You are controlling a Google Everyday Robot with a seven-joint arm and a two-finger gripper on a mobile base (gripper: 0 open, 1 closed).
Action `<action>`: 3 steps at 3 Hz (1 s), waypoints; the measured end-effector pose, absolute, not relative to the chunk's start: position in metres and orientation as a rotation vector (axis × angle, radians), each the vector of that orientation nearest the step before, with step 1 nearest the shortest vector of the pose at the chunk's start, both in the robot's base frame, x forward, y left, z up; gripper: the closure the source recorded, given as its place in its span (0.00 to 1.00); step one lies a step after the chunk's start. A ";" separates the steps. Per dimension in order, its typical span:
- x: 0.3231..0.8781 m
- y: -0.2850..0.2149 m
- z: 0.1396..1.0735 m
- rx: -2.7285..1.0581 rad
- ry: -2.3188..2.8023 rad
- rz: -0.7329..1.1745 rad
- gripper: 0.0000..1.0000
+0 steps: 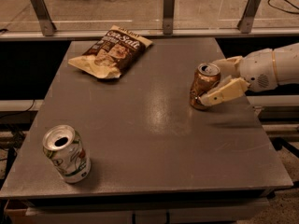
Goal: Move orange can near brown chip bag
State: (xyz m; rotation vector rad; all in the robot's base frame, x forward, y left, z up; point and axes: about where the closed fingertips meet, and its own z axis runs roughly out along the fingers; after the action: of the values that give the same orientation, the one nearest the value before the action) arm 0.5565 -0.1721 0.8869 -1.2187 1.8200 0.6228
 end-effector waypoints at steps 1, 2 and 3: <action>0.555 -0.158 0.887 -1.202 1.802 0.682 0.41; 0.550 -0.147 0.887 -1.197 1.798 0.735 0.65; 0.551 -0.151 0.906 -1.220 1.768 0.697 0.87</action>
Offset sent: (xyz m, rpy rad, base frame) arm -0.0121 0.0315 -0.0002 0.1081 0.0715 0.0445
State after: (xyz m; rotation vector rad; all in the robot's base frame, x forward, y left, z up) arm 0.5508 -0.1510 0.9057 -1.2203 1.7682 0.6965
